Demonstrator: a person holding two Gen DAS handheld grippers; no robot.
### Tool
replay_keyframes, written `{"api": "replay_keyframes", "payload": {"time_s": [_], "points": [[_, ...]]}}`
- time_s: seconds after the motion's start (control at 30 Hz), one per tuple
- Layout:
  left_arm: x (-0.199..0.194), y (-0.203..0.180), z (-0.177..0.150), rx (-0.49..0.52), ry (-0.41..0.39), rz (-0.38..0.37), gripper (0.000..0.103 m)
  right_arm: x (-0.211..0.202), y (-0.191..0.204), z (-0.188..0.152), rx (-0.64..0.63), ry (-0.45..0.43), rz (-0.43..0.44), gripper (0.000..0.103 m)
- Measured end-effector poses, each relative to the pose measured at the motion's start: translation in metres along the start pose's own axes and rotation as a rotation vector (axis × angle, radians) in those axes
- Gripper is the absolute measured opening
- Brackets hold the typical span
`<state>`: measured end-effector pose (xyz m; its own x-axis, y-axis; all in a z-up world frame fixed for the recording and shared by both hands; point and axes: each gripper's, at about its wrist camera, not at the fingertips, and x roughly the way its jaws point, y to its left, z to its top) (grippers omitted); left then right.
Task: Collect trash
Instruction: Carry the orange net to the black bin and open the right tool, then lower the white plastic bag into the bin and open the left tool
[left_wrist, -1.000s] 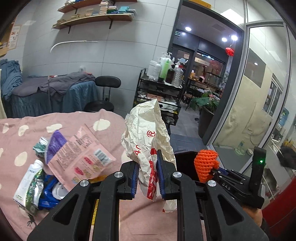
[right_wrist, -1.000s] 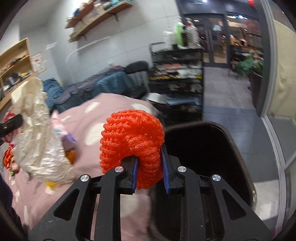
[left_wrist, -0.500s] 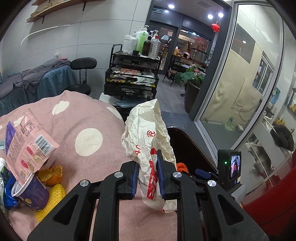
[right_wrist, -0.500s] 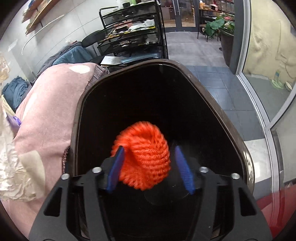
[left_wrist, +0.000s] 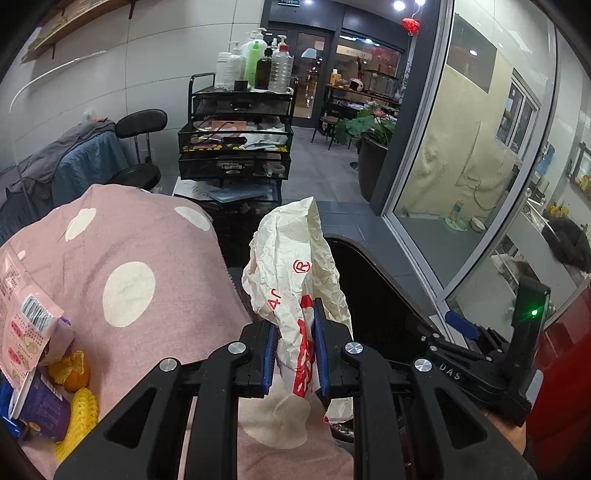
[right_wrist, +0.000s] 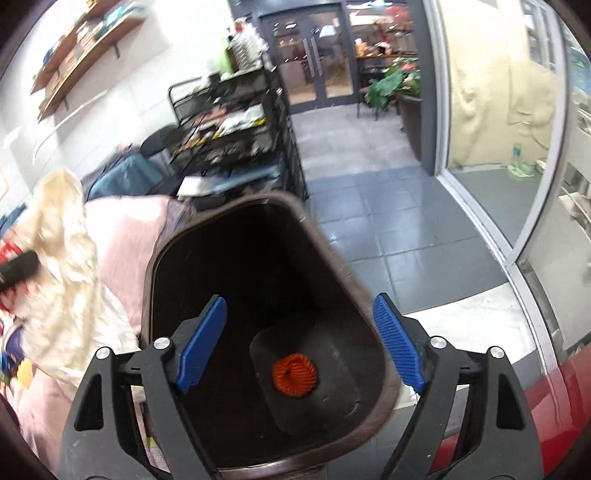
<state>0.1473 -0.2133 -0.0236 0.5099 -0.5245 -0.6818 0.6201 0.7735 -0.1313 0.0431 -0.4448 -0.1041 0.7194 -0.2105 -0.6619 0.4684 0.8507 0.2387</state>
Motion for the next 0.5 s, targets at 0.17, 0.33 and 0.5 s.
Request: {"api": "replay_keyframes", "payload": {"time_s": [0.17, 0.33, 0.5], "points": [[0.022, -0.016, 0.001, 0.047, 0.054, -0.007, 0.018, -0.009, -0.014, 0.007, 0.026, -0.029, -0.043, 0.084], [0.039, -0.028, 0.0, 0.079, 0.103, -0.014, 0.018, -0.012, -0.021, 0.009, 0.016, -0.038, -0.074, 0.084], [0.058, -0.037, -0.005, 0.127, 0.161, -0.001, 0.019, -0.019, -0.027, 0.008, 0.033, -0.076, -0.094, 0.084]]}}
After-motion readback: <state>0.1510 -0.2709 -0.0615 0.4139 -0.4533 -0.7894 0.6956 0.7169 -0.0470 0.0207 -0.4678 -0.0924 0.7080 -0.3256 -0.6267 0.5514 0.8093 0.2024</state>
